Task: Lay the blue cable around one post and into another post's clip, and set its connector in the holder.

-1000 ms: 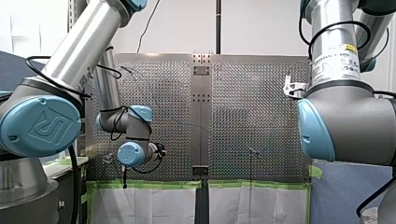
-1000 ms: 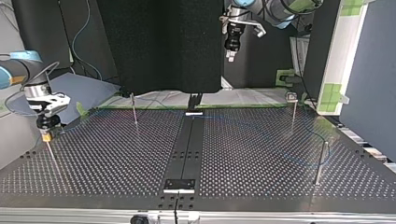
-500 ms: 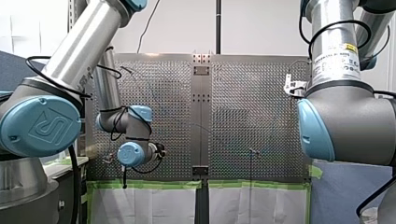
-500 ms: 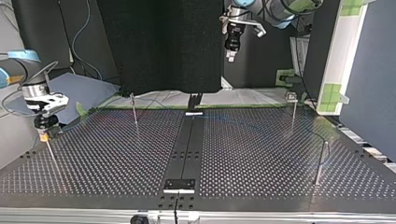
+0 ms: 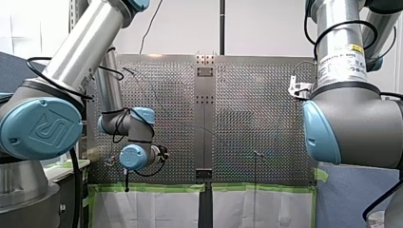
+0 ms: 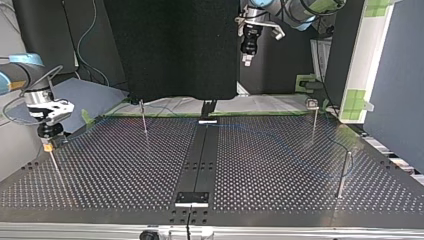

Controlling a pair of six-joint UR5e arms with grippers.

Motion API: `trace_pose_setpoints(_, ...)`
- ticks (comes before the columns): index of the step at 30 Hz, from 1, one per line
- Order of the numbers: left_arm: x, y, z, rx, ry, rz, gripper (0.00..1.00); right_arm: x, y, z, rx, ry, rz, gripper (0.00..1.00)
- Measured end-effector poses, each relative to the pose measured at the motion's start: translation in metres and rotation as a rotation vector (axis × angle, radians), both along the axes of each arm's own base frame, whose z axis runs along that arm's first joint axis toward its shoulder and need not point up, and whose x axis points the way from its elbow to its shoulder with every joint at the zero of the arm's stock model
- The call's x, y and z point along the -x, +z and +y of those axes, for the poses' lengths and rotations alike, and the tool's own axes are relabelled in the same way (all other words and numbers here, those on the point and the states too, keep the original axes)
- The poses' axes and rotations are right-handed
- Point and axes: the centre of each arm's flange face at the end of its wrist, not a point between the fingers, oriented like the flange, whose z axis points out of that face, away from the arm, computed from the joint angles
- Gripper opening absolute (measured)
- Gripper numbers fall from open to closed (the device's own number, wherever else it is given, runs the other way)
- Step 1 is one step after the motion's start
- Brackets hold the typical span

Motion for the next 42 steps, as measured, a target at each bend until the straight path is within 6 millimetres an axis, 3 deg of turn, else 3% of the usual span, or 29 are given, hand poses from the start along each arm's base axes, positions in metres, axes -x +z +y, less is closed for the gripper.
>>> trace_pose_setpoints(21,-0.0001,0.0,0.0,0.0,0.0,0.0,0.99,0.0,-0.0023,-0.0016,0.006,0.001,-0.003,0.76)
trace_pose_setpoints(32,0.0,-0.0001,0.0002,0.0,0.0,0.001,0.99,-0.0002,-0.0035,-0.0015,0.001,0.001,-0.004,0.41)
trace_pose_setpoints(42,0.0001,-0.0001,0.0002,0.0,0.0,0.001,0.99,-0.0003,-0.0046,-0.0007,-0.006,0.001,-0.002,0.41)
